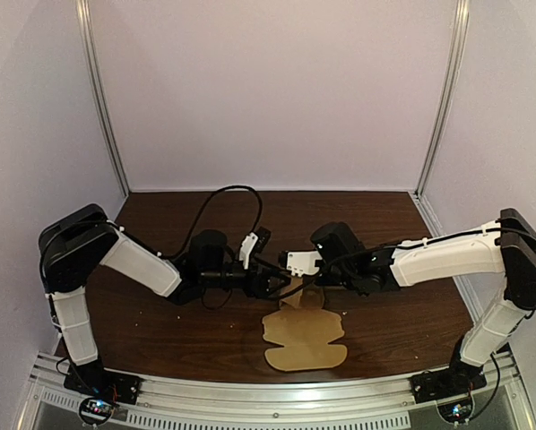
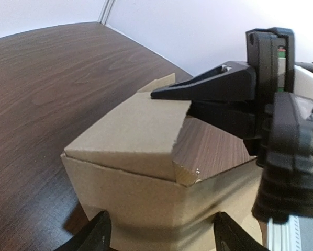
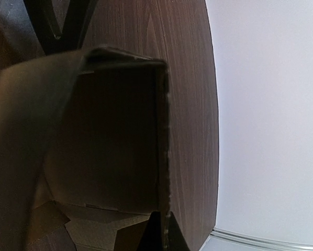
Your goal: Fold the paper box
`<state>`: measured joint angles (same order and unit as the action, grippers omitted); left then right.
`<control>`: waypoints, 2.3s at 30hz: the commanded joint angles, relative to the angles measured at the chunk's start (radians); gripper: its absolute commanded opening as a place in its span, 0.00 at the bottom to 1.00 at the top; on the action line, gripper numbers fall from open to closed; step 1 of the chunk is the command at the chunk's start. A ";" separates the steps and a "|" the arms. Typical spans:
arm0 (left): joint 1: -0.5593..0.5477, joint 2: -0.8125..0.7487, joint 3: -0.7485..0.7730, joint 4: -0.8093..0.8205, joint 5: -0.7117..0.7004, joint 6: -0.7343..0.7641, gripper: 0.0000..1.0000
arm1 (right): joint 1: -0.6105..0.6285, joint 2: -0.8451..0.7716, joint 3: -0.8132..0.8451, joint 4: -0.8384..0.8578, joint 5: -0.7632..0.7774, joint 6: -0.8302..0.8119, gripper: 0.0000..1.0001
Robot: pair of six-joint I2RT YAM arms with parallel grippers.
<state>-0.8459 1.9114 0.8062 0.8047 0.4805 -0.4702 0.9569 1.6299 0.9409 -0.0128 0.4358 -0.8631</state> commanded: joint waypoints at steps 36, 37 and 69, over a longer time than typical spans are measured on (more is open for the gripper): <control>-0.153 0.111 -0.077 0.343 -0.445 0.125 0.69 | 0.073 0.091 0.108 -0.102 0.186 0.115 0.00; -0.163 0.117 -0.065 0.328 -0.499 0.125 0.69 | 0.073 0.090 0.115 -0.121 0.182 0.122 0.00; -0.187 0.143 -0.125 0.422 -0.809 0.240 0.43 | 0.104 0.075 0.233 -0.468 0.010 0.346 0.21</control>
<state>-1.0389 2.0365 0.6853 1.1561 -0.3168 -0.2661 1.0534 1.7325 1.1419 -0.3729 0.5354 -0.5694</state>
